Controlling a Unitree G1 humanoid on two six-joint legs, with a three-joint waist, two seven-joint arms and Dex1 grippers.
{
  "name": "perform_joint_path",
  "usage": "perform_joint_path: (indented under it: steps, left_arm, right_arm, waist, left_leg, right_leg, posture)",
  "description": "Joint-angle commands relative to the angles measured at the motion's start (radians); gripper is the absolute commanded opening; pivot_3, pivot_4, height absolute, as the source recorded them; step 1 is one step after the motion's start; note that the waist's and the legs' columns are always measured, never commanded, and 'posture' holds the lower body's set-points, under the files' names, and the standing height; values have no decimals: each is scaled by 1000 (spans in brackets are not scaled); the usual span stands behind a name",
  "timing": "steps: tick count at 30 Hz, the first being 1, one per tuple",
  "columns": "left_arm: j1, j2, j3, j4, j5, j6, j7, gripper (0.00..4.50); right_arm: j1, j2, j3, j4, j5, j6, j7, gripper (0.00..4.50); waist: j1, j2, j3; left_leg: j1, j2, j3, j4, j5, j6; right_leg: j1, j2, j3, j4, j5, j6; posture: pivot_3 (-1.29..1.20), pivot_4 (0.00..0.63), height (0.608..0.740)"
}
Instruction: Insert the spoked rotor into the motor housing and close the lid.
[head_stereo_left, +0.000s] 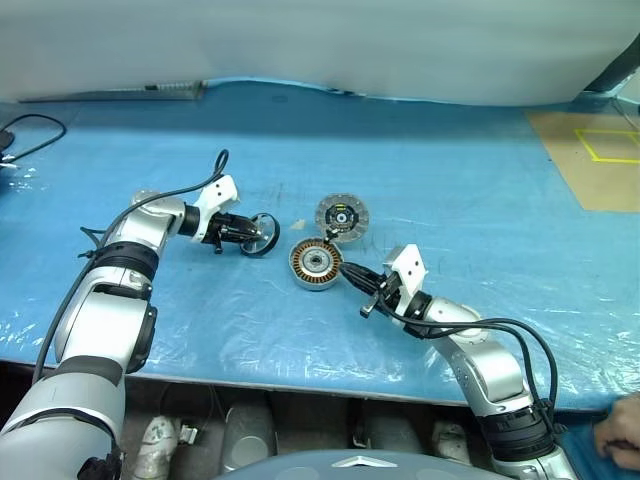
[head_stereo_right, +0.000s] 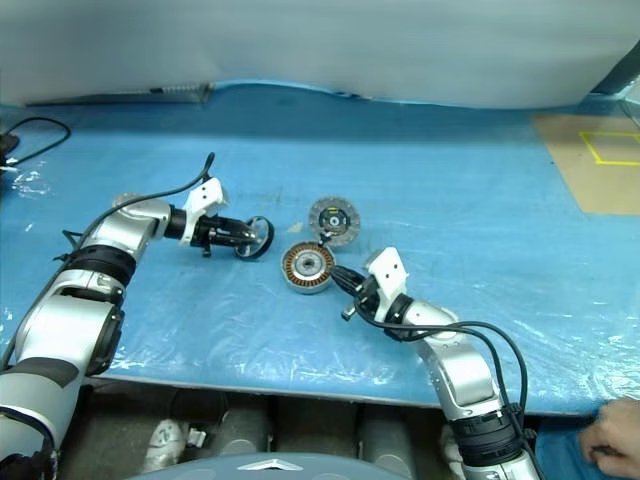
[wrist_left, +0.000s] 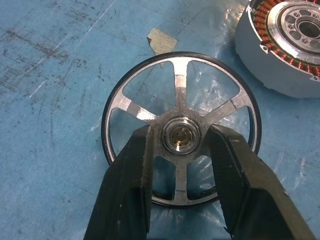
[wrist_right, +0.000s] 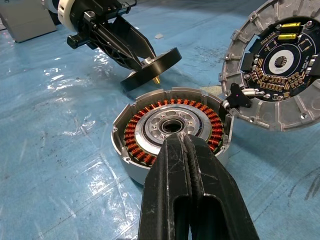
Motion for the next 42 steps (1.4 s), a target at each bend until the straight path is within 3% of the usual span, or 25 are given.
perform_joint_path:
  steps: [1, 12, 24, 42]
  left_arm:
    - [20, 7, -17, -4, 19, 12, -21, 1328]
    - [2, -26, 55, -317, -200, 255, -243, 1324]
    - [-53, -158, -59, -323, -134, 197, -193, 1323]
    - [-60, -107, -110, -280, -70, 114, -249, 1323]
  right_arm:
    - [-4, 2, -8, -21, 6, -25, -1, 0]
    - [57, -20, -61, -27, 38, -65, 23, 0]
    - [91, -18, -50, -5, 25, -88, 31, 0]
    - [77, -12, -39, 16, 12, -84, 18, 0]
  waist:
    - [0, 0, 0]
    - [12, -5, 4]
    - [14, -5, 5]
    - [14, -5, 5]
  left_leg:
    - [0, 0, 0, 0, 0, 0]
    - [-7, 0, 0, -2, 0, 0]
    - [-7, 0, 0, -2, 0, 0]
    - [-7, 0, 0, -2, 0, 0]
  right_leg:
    - [0, 0, 0, 0, 0, 0]
    - [-6, 0, -1, -2, 0, 0]
    - [-6, 0, -1, -2, 0, 0]
    - [-6, 0, -1, -2, 0, 0]
  posture:
    - [0, 150, 740]
    - [0, 150, 740]
    - [0, 150, 740]
    - [0, 150, 740]
